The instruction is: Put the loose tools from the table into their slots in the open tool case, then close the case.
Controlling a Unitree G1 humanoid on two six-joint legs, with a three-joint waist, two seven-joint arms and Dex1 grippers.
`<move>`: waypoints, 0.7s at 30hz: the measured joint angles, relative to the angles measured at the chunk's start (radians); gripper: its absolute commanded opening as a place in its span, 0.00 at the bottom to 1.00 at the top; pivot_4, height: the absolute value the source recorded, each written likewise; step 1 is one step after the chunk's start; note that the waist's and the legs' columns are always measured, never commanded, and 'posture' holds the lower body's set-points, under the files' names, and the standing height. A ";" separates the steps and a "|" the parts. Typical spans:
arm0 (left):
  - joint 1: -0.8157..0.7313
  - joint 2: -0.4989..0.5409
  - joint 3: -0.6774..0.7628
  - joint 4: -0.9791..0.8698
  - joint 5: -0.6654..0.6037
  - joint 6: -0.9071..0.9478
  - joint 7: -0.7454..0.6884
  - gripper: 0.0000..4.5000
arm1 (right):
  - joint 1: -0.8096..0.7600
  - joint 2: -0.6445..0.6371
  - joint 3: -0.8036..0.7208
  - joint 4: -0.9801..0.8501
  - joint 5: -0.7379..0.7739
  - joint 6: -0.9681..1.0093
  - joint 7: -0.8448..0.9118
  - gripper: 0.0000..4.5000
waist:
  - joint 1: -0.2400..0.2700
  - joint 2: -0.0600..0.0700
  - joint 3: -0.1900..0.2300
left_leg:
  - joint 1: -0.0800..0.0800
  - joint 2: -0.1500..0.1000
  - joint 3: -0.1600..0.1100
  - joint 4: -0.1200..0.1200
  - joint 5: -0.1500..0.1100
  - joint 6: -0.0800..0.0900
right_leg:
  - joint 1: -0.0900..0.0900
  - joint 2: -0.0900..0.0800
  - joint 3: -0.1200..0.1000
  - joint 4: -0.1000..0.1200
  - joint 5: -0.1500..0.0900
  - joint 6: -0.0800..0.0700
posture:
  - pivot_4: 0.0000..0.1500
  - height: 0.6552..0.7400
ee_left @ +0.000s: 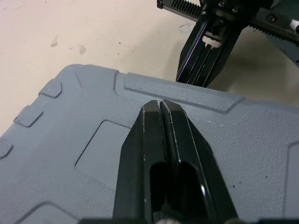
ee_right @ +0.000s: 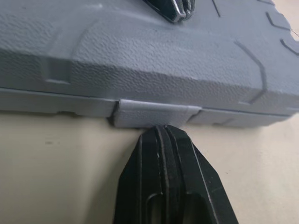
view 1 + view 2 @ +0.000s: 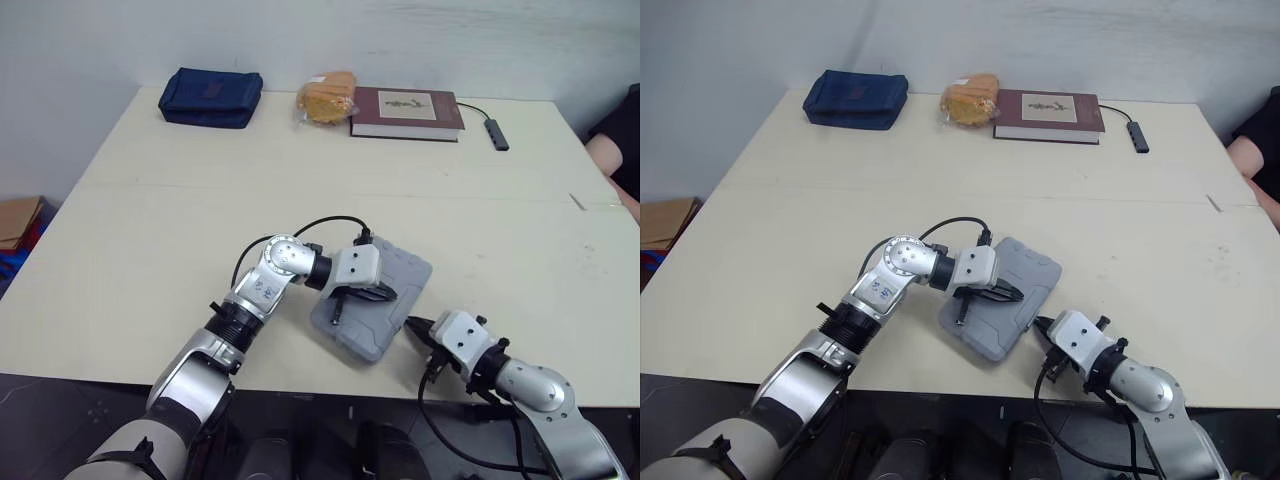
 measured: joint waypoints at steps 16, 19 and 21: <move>-0.110 -0.034 0.004 0.217 -0.003 -0.094 -0.058 0.00 | -0.185 -0.002 0.015 0.164 0.073 0.021 0.147 0.00 | -0.020 -0.004 -0.004 | 0.002 0.002 0.001 0.000 -0.001 -0.001 | 0.000 0.000 0.005 0.000 0.000 -0.002 | 1.00 1.00; -0.120 -0.033 0.039 0.276 -0.025 -0.151 -0.097 0.00 | -0.181 -0.005 -0.007 0.183 0.102 -0.043 0.186 0.00 | -0.024 -0.004 -0.004 | 0.002 0.003 0.002 -0.001 -0.001 -0.002 | -0.001 -0.001 0.005 0.000 0.000 -0.003 | 1.00 1.00; -0.123 -0.033 0.067 0.307 -0.055 -0.186 -0.134 0.00 | -0.165 -0.023 -0.017 0.178 0.123 -0.085 0.218 0.00 | -0.027 -0.004 -0.004 | 0.002 0.003 0.002 -0.002 -0.001 -0.002 | -0.001 -0.001 0.005 0.000 -0.001 -0.003 | 1.00 1.00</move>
